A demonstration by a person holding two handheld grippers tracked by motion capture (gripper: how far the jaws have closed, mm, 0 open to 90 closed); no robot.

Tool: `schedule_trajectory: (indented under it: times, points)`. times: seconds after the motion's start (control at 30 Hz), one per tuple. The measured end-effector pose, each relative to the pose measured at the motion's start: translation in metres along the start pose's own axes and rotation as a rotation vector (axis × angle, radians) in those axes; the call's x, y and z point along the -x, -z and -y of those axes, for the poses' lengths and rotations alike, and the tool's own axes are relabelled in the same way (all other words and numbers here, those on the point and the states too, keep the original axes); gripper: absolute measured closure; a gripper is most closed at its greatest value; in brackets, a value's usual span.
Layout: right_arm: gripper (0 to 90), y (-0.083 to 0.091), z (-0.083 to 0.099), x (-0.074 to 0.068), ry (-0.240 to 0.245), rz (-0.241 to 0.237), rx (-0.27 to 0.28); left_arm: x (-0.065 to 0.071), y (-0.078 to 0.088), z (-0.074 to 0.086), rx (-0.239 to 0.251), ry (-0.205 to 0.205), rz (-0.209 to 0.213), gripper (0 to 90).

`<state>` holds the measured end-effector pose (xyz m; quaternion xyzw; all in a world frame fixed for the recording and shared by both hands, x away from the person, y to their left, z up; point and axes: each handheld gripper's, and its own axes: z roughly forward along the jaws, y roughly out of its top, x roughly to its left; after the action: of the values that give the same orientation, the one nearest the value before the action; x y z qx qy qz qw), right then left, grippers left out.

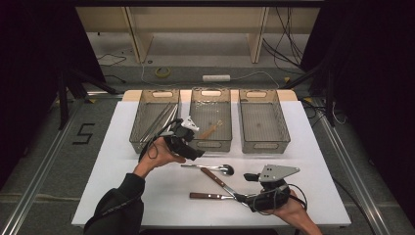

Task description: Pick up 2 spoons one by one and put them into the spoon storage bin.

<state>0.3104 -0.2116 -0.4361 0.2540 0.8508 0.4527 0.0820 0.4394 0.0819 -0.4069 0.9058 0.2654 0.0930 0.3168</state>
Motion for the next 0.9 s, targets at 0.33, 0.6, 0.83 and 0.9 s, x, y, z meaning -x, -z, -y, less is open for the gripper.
schedule_trajectory:
  times: [0.33,0.6,0.83,0.9]
  points:
    - [27.0,0.0,0.0,0.0,0.001,-0.001,0.0,0.013,-0.019,0.005,-0.115,-0.109,0.047,30.7]
    - [27.1,0.0,0.0,0.0,-0.001,-0.003,-0.003,0.013,-0.036,0.01,-0.203,-0.148,0.078,38.5]
    - [27.1,-0.001,0.0,0.001,-0.002,-0.004,-0.006,0.012,-0.047,0.014,-0.252,-0.173,0.082,46.8]
    - [27.1,-0.001,0.001,0.001,0.002,-0.004,-0.009,0.011,-0.049,0.015,-0.266,-0.185,0.085,49.8]
